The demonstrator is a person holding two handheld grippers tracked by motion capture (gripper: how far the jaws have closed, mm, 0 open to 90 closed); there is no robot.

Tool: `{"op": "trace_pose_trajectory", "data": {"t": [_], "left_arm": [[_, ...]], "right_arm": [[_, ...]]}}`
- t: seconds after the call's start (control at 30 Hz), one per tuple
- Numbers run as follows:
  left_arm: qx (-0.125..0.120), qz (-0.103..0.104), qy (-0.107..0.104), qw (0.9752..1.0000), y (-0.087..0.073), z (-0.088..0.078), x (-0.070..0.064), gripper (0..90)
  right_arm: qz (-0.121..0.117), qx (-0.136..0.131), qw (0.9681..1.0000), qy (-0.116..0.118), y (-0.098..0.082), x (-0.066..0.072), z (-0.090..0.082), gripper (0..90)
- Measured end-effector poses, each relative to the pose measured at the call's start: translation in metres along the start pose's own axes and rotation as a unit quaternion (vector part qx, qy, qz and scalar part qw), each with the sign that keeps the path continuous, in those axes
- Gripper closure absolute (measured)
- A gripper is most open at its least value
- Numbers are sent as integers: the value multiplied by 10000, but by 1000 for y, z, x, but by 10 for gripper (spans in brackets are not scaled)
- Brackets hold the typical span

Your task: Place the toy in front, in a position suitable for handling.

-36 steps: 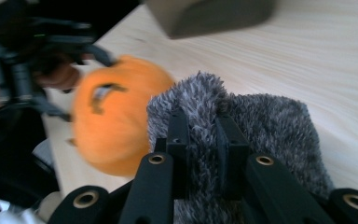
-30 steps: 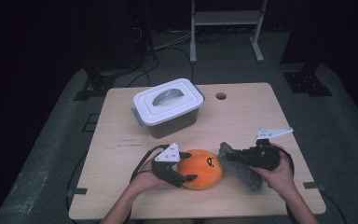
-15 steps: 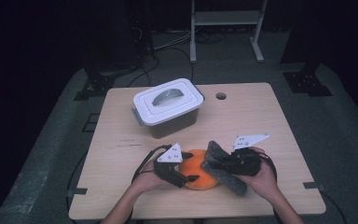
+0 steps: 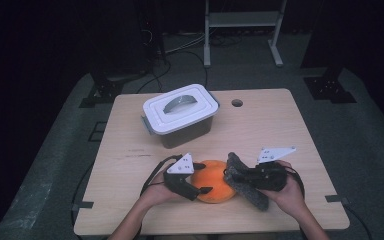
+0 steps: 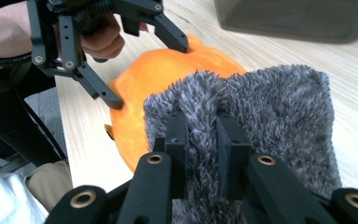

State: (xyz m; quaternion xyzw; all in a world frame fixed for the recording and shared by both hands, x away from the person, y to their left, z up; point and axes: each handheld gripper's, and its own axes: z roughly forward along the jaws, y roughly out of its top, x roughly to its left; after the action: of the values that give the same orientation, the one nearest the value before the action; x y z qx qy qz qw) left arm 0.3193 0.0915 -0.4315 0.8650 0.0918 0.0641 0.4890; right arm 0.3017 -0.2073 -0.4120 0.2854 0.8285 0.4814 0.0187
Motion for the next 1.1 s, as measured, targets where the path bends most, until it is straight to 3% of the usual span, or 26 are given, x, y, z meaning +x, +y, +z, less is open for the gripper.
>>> {"op": "trace_pose_trajectory", "data": {"t": [0.27,0.4,0.5,0.57,0.83,1.1], "left_arm": [[38,9,-2,10000,0,0,0,216],[41,21,24,10000,1,2,0,215],[43,37,34,10000,2,3,0,211],[38,28,32,10000,2,3,0,208],[1,90,26,10000,8,-7,3,195],[47,-87,-28,9999,5,-17,9,328]], "right_arm": [[206,11,9998,-37,-5,-9,-7,762],[163,-129,9997,146,4,0,-6,763],[-46,-182,9994,292,11,12,0,762],[-170,-74,9996,230,11,15,4,761],[-195,0,9997,143,3,11,5,761],[-59,53,10000,-20,-5,-3,-4,761]]}}
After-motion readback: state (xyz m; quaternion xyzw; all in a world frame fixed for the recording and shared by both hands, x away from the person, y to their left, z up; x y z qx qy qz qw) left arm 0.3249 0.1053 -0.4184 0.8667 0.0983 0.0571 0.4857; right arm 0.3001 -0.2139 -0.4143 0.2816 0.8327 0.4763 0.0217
